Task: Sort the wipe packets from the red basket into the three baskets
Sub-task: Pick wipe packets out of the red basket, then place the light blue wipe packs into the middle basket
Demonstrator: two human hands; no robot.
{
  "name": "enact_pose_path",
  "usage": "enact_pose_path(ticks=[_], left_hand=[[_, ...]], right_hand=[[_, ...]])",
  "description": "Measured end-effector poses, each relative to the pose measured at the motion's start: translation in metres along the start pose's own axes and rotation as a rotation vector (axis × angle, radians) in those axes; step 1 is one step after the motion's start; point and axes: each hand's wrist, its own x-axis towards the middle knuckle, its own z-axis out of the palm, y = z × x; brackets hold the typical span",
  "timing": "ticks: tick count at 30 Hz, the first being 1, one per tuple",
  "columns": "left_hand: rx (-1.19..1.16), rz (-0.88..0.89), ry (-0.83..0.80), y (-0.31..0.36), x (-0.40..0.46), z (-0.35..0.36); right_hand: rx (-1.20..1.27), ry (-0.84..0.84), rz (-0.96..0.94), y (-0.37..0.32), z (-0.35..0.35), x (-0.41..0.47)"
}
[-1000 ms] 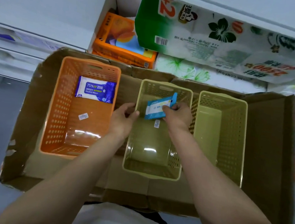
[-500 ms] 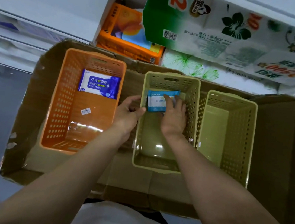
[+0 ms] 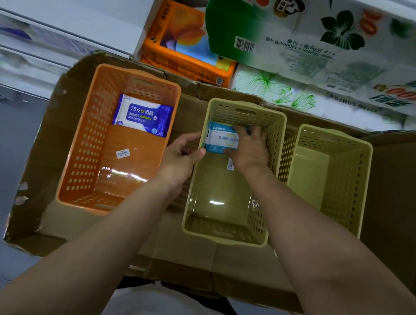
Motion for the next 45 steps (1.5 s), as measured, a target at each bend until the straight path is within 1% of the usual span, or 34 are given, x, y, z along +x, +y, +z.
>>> enact_pose_path(ticks=[3, 8, 14, 19, 22, 25, 28, 31, 34, 38, 41, 45], left_hand=[[0.006, 0.005, 0.005, 0.002, -0.001, 0.000], [-0.008, -0.004, 0.021, 0.002, -0.003, 0.001], [0.022, -0.015, 0.024, 0.005, -0.004, 0.001], [0.056, 0.010, 0.088, 0.010, -0.008, 0.009], [0.134, -0.004, 0.111, 0.017, -0.010, 0.012], [0.235, -0.001, 0.076, 0.030, -0.013, 0.009], [0.330, 0.059, -0.001, 0.050, -0.024, -0.012], [0.464, 0.200, -0.036, 0.078, -0.038, -0.059], [0.606, 0.399, -0.030, 0.112, -0.060, -0.127], [0.795, 0.699, -0.027, 0.147, -0.093, -0.244], [0.914, 0.847, 0.046, 0.162, -0.110, -0.340], [0.983, 0.943, 0.194, 0.182, -0.125, -0.451]], right_hand=[[0.047, 0.061, -0.016, 0.000, 0.008, 0.000], [0.209, 0.125, 0.034, 0.004, 0.016, 0.001], [0.186, 0.122, 0.031, 0.003, 0.016, 0.001], [0.108, 0.068, 0.028, -0.002, 0.005, -0.003], [0.100, 0.010, 0.081, -0.010, -0.011, -0.007], [0.039, -0.070, 0.096, -0.020, -0.038, -0.017], [-0.031, -0.111, 0.066, -0.039, -0.076, -0.037], [-0.042, -0.024, 0.062, -0.071, -0.114, -0.066], [-0.078, 0.153, -0.016, -0.122, -0.141, -0.107], [-0.110, 0.374, -0.134, -0.207, -0.141, -0.173], [-0.089, 0.493, -0.229, -0.275, -0.126, -0.215], [0.028, 0.577, -0.335, -0.361, -0.102, -0.239]])
